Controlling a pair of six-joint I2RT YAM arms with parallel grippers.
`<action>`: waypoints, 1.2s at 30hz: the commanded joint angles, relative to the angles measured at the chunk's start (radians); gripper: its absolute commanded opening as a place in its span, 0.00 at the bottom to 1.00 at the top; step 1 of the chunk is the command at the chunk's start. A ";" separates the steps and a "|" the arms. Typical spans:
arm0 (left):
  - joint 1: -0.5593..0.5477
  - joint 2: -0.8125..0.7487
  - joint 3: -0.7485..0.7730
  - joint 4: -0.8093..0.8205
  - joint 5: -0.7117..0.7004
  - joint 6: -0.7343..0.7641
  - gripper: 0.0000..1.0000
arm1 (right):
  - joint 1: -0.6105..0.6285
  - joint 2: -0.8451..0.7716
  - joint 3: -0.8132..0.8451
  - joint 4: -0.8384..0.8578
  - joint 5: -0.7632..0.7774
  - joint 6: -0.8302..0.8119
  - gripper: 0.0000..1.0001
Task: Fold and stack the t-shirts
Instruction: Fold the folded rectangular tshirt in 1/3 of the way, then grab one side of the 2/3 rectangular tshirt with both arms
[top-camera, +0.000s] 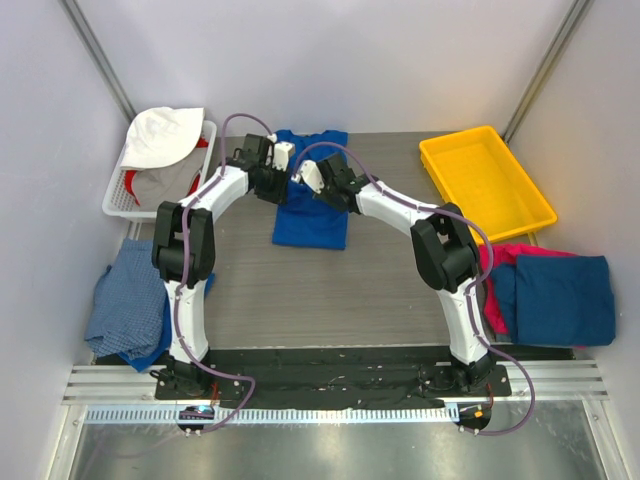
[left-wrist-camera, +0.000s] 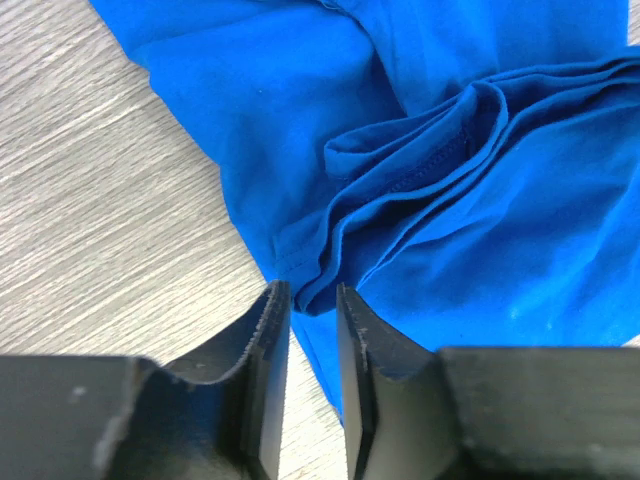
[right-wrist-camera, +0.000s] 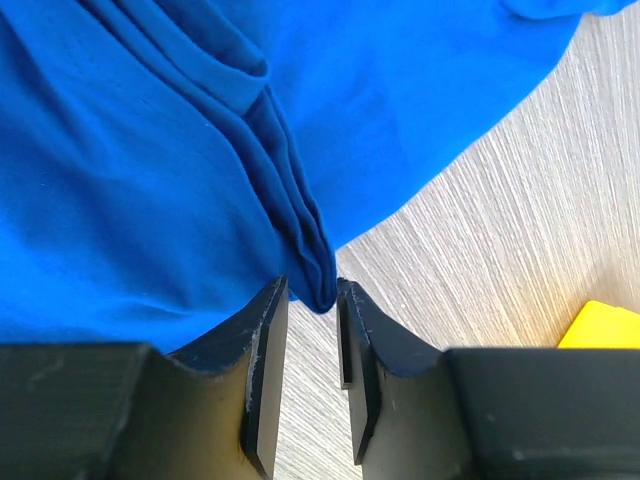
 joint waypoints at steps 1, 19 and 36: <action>0.006 -0.012 0.022 0.027 -0.017 0.004 0.30 | -0.003 -0.004 0.048 0.023 0.028 0.006 0.34; -0.015 -0.228 -0.070 -0.041 0.001 0.034 0.67 | 0.021 -0.198 -0.130 0.010 0.002 0.067 0.52; -0.035 -0.211 -0.280 -0.107 0.164 0.037 0.75 | 0.162 -0.395 -0.454 -0.003 -0.102 0.180 0.71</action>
